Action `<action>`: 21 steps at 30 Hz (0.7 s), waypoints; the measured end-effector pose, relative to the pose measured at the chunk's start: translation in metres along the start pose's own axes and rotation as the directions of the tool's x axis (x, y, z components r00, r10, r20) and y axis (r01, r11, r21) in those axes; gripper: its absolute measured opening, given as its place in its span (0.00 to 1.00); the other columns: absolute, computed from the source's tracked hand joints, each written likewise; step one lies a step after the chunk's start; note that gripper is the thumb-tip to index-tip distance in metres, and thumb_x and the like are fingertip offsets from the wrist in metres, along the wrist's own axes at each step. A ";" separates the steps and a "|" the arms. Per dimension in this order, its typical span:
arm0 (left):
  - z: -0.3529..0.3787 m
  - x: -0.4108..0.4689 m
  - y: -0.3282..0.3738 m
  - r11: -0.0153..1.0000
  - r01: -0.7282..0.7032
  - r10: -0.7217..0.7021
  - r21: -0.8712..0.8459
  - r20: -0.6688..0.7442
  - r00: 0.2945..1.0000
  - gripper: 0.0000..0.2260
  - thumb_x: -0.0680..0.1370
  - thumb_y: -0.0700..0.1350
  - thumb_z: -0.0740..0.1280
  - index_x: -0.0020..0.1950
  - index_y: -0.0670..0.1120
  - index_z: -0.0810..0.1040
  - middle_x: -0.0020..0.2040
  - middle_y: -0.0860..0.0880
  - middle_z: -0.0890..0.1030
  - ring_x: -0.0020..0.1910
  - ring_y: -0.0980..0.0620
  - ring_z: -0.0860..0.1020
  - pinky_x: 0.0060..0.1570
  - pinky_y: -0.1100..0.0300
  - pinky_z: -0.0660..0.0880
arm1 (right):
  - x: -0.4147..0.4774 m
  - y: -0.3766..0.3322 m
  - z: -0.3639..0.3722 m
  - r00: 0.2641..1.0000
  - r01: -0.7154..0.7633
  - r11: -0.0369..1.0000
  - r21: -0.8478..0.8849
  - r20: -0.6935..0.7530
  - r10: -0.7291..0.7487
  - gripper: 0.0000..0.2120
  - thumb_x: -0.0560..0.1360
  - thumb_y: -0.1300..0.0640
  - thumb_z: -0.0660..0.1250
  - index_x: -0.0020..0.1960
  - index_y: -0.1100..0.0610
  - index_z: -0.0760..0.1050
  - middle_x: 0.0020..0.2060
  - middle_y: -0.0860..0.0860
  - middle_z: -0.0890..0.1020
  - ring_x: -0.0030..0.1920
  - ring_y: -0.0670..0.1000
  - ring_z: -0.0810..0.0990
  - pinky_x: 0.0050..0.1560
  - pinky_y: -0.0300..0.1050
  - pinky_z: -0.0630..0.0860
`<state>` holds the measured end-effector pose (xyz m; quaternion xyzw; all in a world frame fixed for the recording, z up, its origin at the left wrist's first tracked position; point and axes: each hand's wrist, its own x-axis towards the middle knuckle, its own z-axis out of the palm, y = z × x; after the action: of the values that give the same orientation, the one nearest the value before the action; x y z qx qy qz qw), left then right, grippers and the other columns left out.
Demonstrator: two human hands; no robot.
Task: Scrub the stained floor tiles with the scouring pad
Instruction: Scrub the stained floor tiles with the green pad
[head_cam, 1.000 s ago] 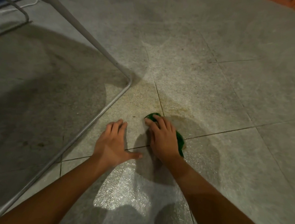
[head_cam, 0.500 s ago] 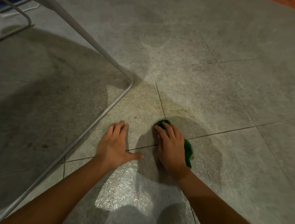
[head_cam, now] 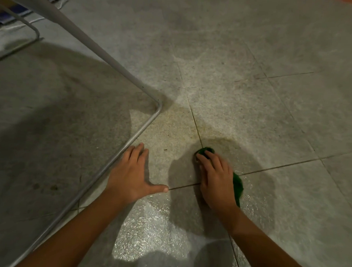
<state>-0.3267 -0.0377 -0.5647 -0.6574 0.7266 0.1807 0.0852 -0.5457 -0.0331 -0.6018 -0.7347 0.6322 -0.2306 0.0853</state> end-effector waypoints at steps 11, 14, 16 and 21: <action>0.003 -0.001 -0.002 0.999 -0.006 0.007 0.036 -0.040 0.999 0.67 0.46 0.83 0.34 0.77 0.46 0.48 0.78 0.51 0.47 0.76 0.50 0.45 0.73 0.54 0.53 | 0.067 -0.033 0.023 0.968 0.161 0.983 0.087 0.178 -0.174 0.20 0.68 0.68 0.65 0.60 0.60 0.75 0.59 0.61 0.76 0.61 0.64 0.71 0.60 0.60 0.66; 0.003 0.000 -0.002 0.999 -0.009 0.011 0.043 -0.036 0.999 0.65 0.48 0.83 0.36 0.77 0.46 0.46 0.78 0.51 0.45 0.76 0.50 0.44 0.73 0.54 0.51 | 0.065 -0.020 0.020 0.991 0.088 0.994 0.065 0.091 -0.094 0.17 0.73 0.60 0.56 0.58 0.60 0.76 0.57 0.60 0.77 0.58 0.63 0.74 0.57 0.60 0.69; 0.004 0.000 -0.002 0.998 -0.016 0.019 0.060 -0.039 0.999 0.64 0.49 0.82 0.37 0.77 0.46 0.45 0.78 0.51 0.44 0.76 0.50 0.43 0.73 0.55 0.51 | 0.055 -0.013 0.018 0.997 0.056 0.997 0.057 0.059 -0.059 0.19 0.74 0.57 0.52 0.58 0.59 0.76 0.56 0.59 0.78 0.57 0.62 0.74 0.55 0.59 0.70; 0.005 -0.001 -0.001 0.999 -0.015 0.017 0.037 -0.035 0.999 0.66 0.47 0.83 0.34 0.78 0.45 0.46 0.78 0.50 0.45 0.76 0.49 0.43 0.73 0.54 0.50 | 0.034 -0.031 0.023 0.988 0.130 0.989 0.074 0.068 -0.135 0.18 0.74 0.56 0.53 0.58 0.57 0.76 0.57 0.56 0.78 0.58 0.60 0.73 0.57 0.58 0.69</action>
<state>-0.3258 -0.0356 -0.5689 -0.6530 0.7364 0.1564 0.0827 -0.5043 -0.0639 -0.6011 -0.7797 0.5699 -0.2306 0.1185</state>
